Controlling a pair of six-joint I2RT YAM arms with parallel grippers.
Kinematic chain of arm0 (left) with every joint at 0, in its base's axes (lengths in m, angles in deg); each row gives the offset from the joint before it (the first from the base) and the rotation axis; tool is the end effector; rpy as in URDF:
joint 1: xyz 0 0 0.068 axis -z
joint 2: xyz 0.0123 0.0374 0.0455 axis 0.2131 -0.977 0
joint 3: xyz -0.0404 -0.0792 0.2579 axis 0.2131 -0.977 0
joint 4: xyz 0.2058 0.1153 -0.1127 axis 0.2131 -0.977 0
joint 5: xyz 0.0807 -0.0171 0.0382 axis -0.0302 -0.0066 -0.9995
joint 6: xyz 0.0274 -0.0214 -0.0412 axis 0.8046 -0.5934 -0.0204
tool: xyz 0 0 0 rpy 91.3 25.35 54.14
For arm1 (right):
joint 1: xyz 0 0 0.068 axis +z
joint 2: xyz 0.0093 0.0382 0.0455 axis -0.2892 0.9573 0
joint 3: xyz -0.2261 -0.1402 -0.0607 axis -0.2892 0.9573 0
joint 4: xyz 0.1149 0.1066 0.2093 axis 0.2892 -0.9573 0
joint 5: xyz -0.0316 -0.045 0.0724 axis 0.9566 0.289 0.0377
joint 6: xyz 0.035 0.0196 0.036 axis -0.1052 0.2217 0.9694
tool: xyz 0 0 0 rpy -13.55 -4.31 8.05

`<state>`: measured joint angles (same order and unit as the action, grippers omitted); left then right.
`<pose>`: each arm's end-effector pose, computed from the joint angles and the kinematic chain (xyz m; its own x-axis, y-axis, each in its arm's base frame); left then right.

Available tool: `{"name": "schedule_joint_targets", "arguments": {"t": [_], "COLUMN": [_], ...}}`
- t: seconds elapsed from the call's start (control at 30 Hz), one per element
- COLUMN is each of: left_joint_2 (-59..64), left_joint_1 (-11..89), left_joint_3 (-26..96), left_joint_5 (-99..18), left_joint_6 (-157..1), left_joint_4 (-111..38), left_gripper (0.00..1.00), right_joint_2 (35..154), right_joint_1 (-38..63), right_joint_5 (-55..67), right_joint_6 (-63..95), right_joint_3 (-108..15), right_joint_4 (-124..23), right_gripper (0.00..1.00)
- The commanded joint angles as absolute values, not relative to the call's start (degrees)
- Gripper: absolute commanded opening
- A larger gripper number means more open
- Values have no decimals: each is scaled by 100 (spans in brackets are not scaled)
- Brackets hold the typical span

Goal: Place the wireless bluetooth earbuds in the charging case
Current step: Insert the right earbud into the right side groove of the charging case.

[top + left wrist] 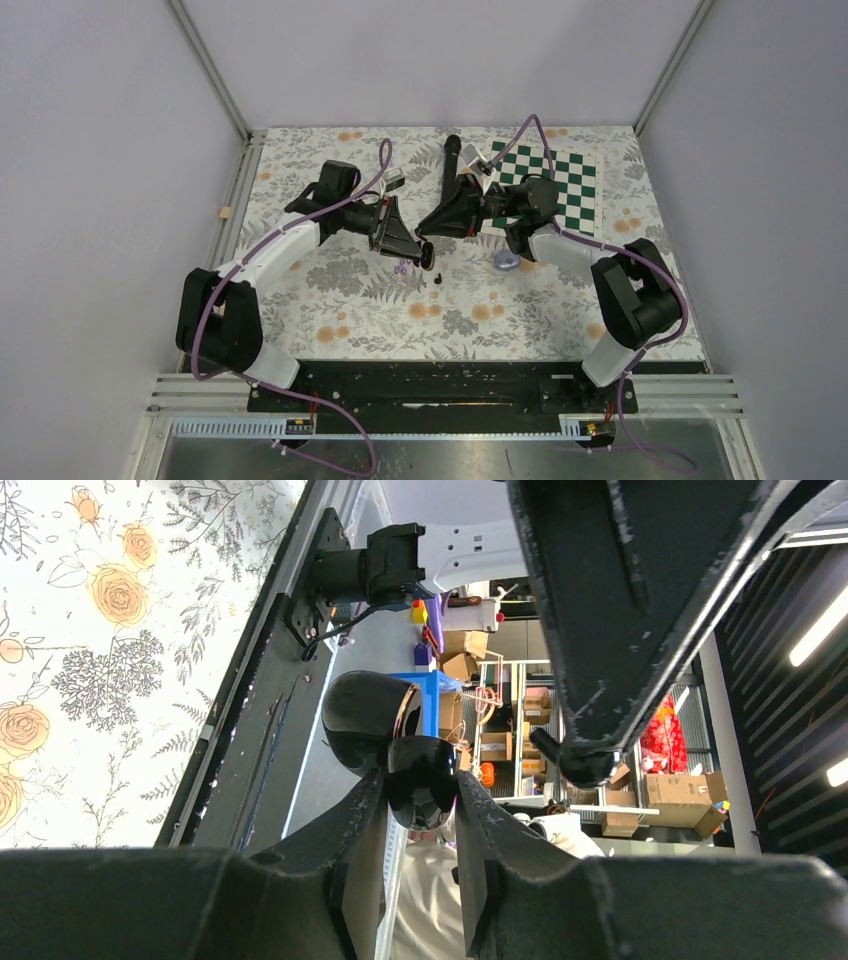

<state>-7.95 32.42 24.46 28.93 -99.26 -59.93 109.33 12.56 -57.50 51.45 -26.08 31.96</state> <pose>0.2751 -0.1378 0.2749 -0.9521 0.2234 -0.2088 0.2363 0.1040 -0.9661 0.2768 0.1944 0.3166 -0.1058 0.1856 -0.9769 -0.9607 -0.2726 0.0523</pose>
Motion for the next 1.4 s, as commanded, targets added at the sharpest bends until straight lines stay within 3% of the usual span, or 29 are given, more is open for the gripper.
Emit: {"name": "schedule_joint_targets", "arguments": {"t": [0.0,0.4,1.37], "left_joint_2": [-632,-618,-620], "left_joint_1": [3252,3250,3322], "left_joint_3": [2821,2928,3291], "left_joint_5": [3174,3797,3844], "left_joint_6": [-10059,-10342,-10575], "left_joint_4": [-5891,-5810,-5826], "left_gripper": [0,0,0], "right_joint_2": [10710,10634,10558], "right_joint_1": [1218,1193,1193], "right_joint_5": [-5951,-5967,-6137], "right_joint_6": [4986,4722,4571], "right_joint_3": [-2738,-2828,-2673], "right_joint_4": [3587,3592,3617], "right_gripper": [0,0,0]}}
